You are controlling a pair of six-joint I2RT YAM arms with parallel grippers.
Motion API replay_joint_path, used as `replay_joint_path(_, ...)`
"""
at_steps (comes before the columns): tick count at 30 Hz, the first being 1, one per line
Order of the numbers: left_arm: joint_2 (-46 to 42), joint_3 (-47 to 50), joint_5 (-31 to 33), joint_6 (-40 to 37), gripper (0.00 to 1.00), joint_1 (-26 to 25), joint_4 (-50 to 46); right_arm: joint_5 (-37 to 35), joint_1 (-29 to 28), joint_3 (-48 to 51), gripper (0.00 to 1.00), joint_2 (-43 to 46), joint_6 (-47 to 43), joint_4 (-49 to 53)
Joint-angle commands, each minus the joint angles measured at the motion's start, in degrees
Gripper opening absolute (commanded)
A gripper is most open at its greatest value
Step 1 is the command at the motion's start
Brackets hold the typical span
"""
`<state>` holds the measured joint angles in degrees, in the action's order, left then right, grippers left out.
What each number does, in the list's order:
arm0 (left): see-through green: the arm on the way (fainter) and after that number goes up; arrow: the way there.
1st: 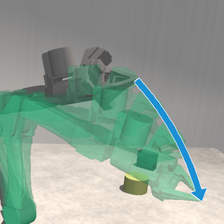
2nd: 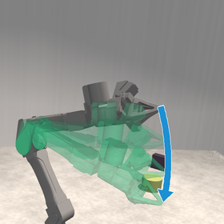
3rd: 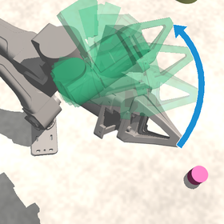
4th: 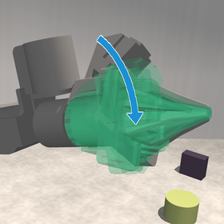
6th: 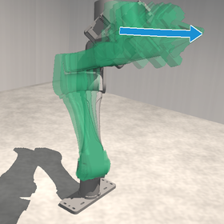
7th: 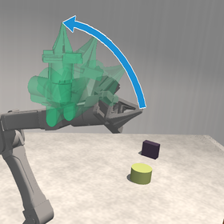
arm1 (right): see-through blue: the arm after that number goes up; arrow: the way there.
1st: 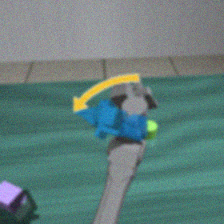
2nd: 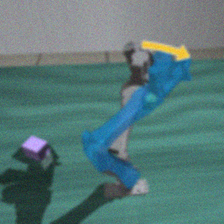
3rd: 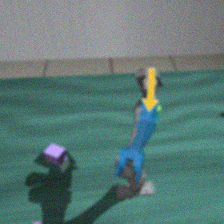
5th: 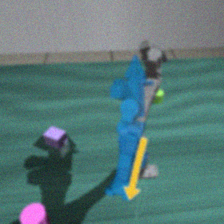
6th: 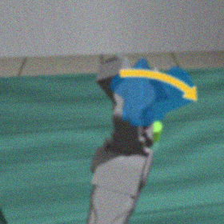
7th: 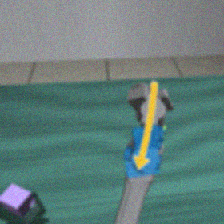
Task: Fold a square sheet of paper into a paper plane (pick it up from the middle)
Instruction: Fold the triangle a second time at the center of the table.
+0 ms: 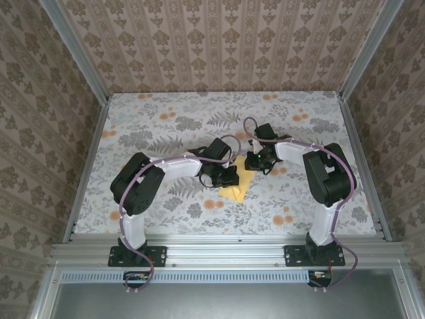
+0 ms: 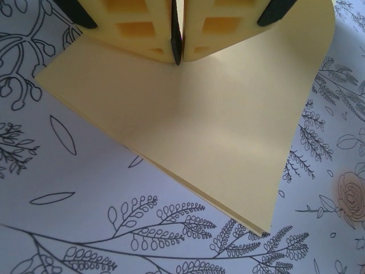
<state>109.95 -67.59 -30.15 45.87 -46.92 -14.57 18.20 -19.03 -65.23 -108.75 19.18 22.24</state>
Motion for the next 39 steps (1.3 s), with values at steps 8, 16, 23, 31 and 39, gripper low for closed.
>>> replay_joint_path(8,3.88,-4.66,-0.88,-0.34,0.06,-0.45,-0.01,-1.67,-0.96,0.19,0.15,-2.66,-1.46,1.56)
replay_joint_path(16,5.69,-5.88,0.07,-0.23,0.06,-0.46,0.16,-1.68,-0.93,0.44,0.14,-2.76,-1.47,1.4)
replay_joint_path(23,6.67,-6.22,0.03,-0.1,0.06,-0.34,0.6,-1.75,-0.96,0.52,0.14,-2.84,-1.43,1.43)
replay_joint_path(31,7.2,-7.07,-0.32,-0.53,0.06,-0.36,0.51,-1.94,-0.99,0.54,0.14,-3.13,-1.66,1.67)
replay_joint_path(39,8.04,-7.18,-0.62,-0.87,0.06,-0.29,0.59,-1.91,-0.92,0.71,0.14,-2.96,-1.72,1.75)
